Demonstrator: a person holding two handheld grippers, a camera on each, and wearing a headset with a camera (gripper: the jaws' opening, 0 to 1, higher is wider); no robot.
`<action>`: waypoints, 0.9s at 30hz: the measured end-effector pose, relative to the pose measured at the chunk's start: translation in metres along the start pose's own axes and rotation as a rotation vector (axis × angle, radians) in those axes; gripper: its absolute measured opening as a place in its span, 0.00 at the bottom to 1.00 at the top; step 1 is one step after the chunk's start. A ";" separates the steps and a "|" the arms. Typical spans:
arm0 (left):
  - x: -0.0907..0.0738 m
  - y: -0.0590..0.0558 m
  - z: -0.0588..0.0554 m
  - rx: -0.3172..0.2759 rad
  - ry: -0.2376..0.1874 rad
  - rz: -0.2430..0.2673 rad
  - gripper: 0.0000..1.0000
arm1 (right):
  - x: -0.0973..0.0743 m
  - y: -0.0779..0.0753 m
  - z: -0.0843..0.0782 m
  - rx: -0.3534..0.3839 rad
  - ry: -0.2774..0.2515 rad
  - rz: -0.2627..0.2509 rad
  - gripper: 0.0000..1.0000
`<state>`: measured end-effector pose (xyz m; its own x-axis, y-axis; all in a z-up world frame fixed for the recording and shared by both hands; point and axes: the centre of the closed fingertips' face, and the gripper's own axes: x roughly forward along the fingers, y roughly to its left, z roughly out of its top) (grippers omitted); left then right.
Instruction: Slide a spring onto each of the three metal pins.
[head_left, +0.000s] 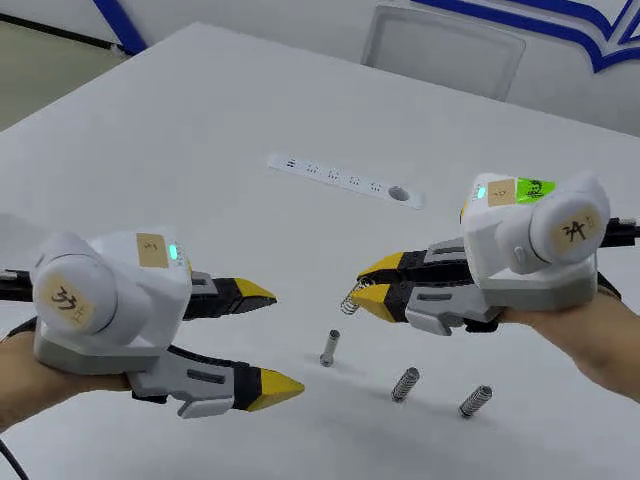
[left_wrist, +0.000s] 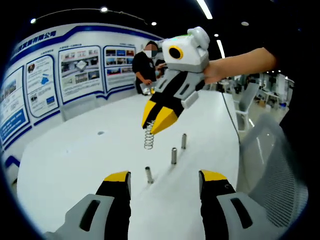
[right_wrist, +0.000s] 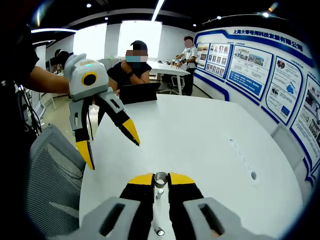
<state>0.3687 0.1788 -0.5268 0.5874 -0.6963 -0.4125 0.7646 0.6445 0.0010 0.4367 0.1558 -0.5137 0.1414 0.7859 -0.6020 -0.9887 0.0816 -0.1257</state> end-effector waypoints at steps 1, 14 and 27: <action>0.000 0.000 0.001 -0.010 -0.009 -0.002 0.58 | 0.002 -0.001 -0.002 0.005 0.004 0.001 0.11; -0.003 0.008 -0.010 -0.041 0.005 0.030 0.73 | 0.034 -0.004 -0.027 0.039 0.073 0.023 0.11; -0.003 0.009 -0.017 -0.078 -0.003 0.033 0.73 | 0.042 -0.003 -0.042 0.052 0.123 0.049 0.11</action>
<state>0.3697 0.1920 -0.5410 0.6125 -0.6754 -0.4107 0.7221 0.6895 -0.0568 0.4480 0.1630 -0.5720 0.0944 0.7092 -0.6987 -0.9954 0.0788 -0.0545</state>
